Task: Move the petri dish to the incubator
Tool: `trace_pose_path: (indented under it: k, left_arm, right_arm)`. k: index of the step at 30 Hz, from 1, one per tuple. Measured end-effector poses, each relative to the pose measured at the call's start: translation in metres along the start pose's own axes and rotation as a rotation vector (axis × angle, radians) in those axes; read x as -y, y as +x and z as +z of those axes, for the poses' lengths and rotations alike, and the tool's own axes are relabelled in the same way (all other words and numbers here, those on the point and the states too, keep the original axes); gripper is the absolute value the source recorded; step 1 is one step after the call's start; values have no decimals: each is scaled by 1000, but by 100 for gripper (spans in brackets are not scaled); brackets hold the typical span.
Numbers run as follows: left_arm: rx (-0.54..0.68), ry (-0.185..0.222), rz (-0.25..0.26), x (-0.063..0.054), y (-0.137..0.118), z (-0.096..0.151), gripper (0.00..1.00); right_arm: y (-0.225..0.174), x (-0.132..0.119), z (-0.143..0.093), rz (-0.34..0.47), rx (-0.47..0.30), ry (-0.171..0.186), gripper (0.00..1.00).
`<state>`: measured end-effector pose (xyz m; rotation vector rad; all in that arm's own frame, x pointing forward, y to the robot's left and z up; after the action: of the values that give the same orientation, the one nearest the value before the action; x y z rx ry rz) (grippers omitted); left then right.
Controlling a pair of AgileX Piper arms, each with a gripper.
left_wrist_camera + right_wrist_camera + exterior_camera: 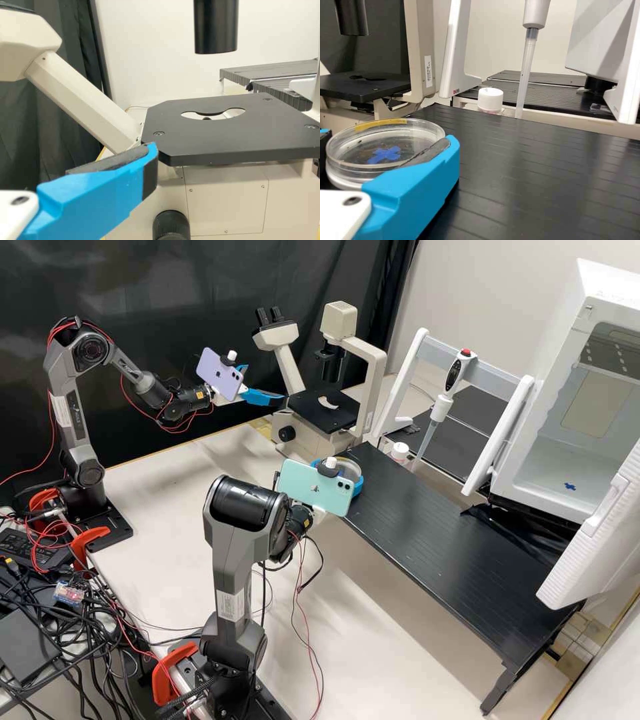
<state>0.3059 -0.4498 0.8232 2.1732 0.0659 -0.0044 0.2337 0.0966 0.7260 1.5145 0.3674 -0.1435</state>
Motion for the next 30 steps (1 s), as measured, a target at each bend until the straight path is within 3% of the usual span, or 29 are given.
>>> trace_pose_path:
  k: [15,18,22,25,29,30]
  left_arm:
    - [0,0,0,0,0,0,100]
    - [0,0,0,0,0,0,100]
    - [0,0,0,0,0,0,100]
    - [0,0,0,0,0,0,100]
    - [0,0,0,0,0,0,100]
    - [0,0,0,0,0,0,100]
  right_arm:
    - [1,-13,2,20,-10,-18,0]
    - [0,-24,5,50,8,-13,0]
    - [-1,-45,14,81,37,-43,0]
    - [-3,-61,23,129,74,-15,0]
    - [-2,-88,39,170,100,-29,0]
    - [-2,-98,46,201,119,-13,0]
